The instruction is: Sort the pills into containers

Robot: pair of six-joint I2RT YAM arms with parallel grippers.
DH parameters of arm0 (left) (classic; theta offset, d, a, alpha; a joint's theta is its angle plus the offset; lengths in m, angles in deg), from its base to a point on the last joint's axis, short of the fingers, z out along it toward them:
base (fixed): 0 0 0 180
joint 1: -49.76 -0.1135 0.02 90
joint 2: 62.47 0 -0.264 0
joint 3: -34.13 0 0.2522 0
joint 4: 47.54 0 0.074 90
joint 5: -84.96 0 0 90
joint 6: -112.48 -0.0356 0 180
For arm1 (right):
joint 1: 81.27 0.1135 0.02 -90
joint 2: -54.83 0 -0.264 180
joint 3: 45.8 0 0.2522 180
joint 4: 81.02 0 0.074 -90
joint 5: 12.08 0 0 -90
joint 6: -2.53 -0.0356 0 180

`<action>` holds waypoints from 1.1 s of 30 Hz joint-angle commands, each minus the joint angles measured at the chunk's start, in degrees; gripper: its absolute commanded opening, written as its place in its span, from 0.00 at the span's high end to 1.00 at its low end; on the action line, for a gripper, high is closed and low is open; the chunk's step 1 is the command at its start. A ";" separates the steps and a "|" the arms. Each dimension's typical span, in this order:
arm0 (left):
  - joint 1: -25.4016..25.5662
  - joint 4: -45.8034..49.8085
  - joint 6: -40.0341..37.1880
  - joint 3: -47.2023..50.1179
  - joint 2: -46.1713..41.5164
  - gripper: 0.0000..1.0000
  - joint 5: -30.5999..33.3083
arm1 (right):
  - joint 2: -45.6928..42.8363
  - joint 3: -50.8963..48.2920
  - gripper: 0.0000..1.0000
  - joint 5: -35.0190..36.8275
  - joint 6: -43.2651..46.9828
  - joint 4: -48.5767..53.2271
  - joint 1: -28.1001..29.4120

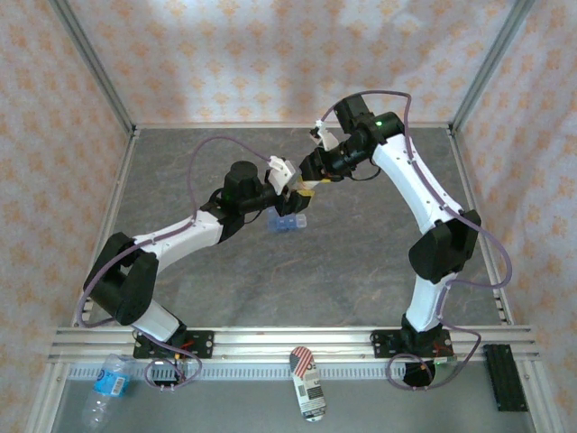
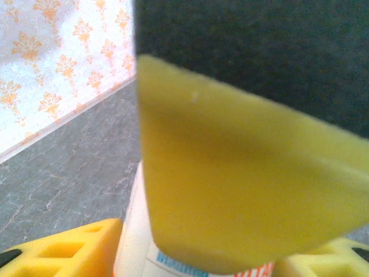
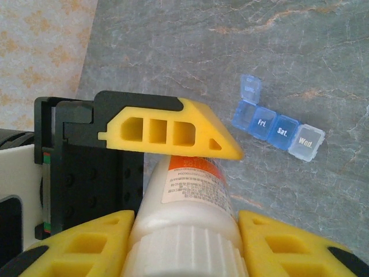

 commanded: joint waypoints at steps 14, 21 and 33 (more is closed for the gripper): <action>0.36 -6.41 3.88 -0.39 -0.05 1.00 0.31 | -2.49 -0.32 0.68 0.97 -1.63 -2.36 0.18; 0.30 -7.64 7.53 1.10 -1.00 1.00 6.50 | -5.97 -1.87 0.26 5.42 -8.01 -5.67 -3.16; 0.37 -1.84 4.00 1.66 -4.94 1.00 7.82 | -24.30 -28.03 0.20 15.61 -35.32 -34.97 -4.99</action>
